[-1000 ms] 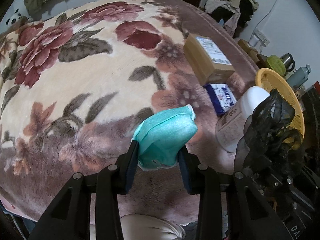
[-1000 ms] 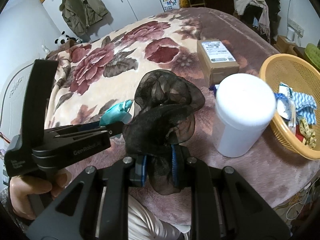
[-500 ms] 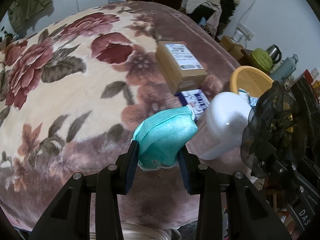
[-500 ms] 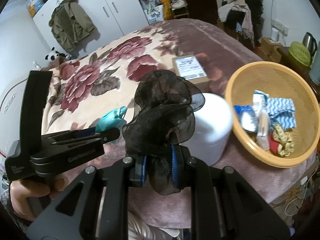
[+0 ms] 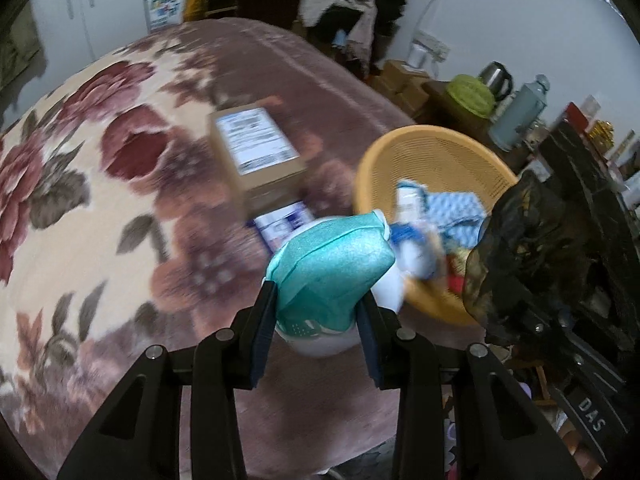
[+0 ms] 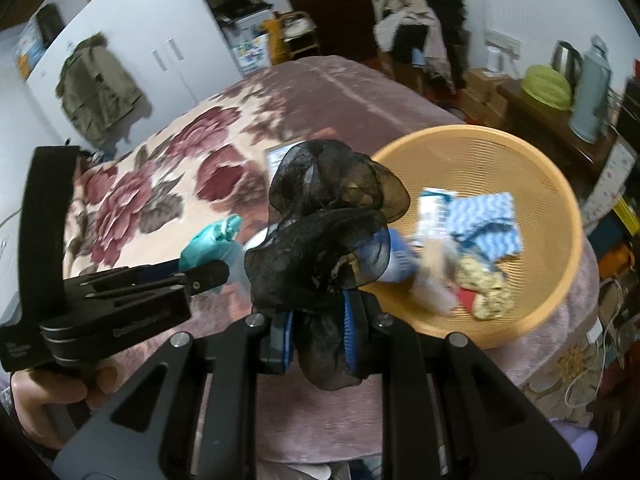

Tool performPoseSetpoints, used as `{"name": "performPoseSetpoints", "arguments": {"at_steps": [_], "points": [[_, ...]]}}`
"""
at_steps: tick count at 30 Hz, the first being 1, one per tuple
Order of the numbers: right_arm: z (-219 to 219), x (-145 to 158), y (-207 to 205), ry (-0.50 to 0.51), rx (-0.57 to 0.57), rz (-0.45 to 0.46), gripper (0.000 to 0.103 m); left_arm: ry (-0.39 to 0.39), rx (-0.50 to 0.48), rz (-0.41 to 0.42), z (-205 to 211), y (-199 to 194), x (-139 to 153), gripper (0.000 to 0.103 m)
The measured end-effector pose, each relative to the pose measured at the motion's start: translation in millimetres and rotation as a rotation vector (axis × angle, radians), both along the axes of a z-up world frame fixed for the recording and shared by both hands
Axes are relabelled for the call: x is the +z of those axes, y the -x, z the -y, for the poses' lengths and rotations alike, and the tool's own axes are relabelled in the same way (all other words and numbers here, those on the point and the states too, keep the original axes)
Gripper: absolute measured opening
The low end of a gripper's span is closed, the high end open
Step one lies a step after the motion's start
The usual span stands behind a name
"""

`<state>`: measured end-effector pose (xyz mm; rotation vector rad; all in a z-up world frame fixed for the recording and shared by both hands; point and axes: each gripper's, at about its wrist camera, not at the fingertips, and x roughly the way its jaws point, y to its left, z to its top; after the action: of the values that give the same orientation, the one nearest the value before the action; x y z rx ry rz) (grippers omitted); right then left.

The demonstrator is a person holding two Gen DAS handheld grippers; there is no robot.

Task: Organize soft objects
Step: 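Open the left tool over the basket while the right tool releases the scrunchie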

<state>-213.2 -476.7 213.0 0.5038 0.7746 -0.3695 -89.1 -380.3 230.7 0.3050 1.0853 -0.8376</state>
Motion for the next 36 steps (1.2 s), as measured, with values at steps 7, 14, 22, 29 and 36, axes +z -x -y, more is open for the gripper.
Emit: {"name": "performPoseSetpoints", "arguments": {"at_steps": [7,14,22,29,36], "points": [[69.8,-12.5,23.7,-0.073,-0.184,0.002,0.022,0.007,-0.111,0.026,67.4,15.9,1.2,0.04],[109.5,-16.1,43.4,-0.208,-0.271,0.11,0.034,0.073,-0.17,-0.011,107.1,23.2,-5.7,0.091],[115.6,-9.4,62.6,-0.217,-0.372,0.158,0.09,0.105,-0.147,0.02,105.3,21.7,0.1,0.102],[91.5,-15.7,52.4,-0.115,-0.327,0.042,0.103,0.062,-0.138,0.042,83.3,20.6,-10.2,0.102],[65.7,-13.8,58.1,0.0,-0.331,-0.004,0.103,0.063,-0.105,0.057,57.1,24.3,-17.3,0.102]]}}
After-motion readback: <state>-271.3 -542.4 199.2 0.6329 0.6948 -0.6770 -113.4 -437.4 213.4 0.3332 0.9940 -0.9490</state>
